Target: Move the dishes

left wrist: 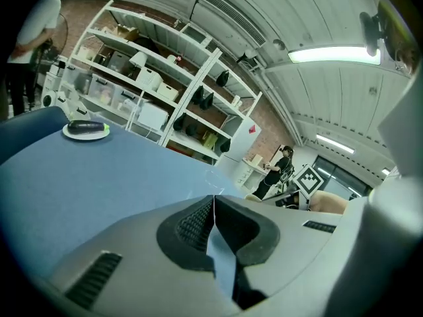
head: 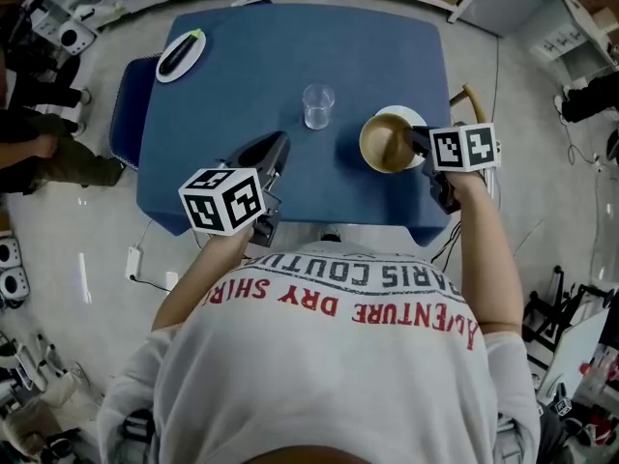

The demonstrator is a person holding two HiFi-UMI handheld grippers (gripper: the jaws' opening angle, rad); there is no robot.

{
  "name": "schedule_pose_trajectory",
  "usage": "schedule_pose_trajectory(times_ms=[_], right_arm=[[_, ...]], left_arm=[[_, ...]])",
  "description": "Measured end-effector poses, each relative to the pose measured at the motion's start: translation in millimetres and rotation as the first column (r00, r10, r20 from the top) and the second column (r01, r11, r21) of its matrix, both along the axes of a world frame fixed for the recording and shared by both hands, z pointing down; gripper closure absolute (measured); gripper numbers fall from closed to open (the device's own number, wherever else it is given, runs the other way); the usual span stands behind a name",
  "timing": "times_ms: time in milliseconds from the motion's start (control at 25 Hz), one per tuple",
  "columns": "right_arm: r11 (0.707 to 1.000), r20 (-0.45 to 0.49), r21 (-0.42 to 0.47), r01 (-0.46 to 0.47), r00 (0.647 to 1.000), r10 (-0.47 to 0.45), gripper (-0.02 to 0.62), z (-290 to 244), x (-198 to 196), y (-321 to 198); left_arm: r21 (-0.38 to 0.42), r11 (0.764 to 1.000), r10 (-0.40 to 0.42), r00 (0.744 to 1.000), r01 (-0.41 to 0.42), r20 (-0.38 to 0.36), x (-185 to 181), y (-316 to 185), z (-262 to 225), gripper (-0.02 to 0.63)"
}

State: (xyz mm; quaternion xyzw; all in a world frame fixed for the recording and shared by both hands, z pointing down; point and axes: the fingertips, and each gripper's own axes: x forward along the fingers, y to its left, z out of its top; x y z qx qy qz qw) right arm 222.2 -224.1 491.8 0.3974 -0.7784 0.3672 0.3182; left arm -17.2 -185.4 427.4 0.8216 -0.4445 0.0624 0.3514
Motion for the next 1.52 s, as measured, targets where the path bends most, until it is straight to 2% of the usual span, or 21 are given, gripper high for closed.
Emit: schedule_pose_trajectory(times_ms=[280, 520, 840, 1120, 1200, 1280, 1320, 1520], right_arm=[[0.998, 0.021, 0.006, 0.061, 0.998, -0.061, 0.561, -0.8, -51.3, 20.9], [0.995, 0.033, -0.037, 0.092, 0.995, -0.090, 0.561, 16.8, -78.0, 45.1], [0.994, 0.044, -0.084, 0.064, 0.997, -0.060, 0.560, 48.7, -86.4, 55.5], [0.995, 0.087, -0.097, 0.028, 0.996, -0.020, 0.558, 54.3, -88.9, 58.4], [0.995, 0.090, -0.089, 0.033, 0.996, -0.025, 0.531, 54.0, -89.9, 57.3], [0.997, 0.097, -0.071, 0.035, 0.995, -0.028, 0.454, 50.6, -91.3, 56.2], [0.998, 0.098, -0.055, 0.037, 0.995, -0.031, 0.438, 47.4, -92.0, 55.6], [0.997, 0.105, 0.068, 0.028, 0.994, -0.036, 0.415, 23.7, -88.4, 49.7]], left_arm=[[-0.010, 1.000, -0.002, 1.000, 0.002, 0.007, -25.2, 14.2, -0.3, 0.577], [-0.031, 1.000, 0.000, 1.000, 0.000, 0.014, -37.7, 31.1, 7.9, 0.577], [-0.062, 0.998, -0.003, 1.000, 0.004, 0.021, -46.4, 46.7, 23.1, 0.577], [-0.062, 0.998, -0.005, 1.000, 0.006, 0.016, -51.5, 52.4, 23.5, 0.577], [-0.063, 0.998, -0.004, 1.000, 0.005, 0.014, -50.8, 51.1, 23.8, 0.577], [-0.061, 0.998, 0.001, 1.000, 0.000, 0.013, -49.3, 51.2, 22.3, 0.577], [-0.059, 0.998, 0.004, 1.000, -0.004, 0.012, -48.4, 51.7, 21.0, 0.577], [-0.054, 0.997, 0.049, 0.999, -0.049, 0.011, -35.8, 54.2, 13.7, 0.577]])
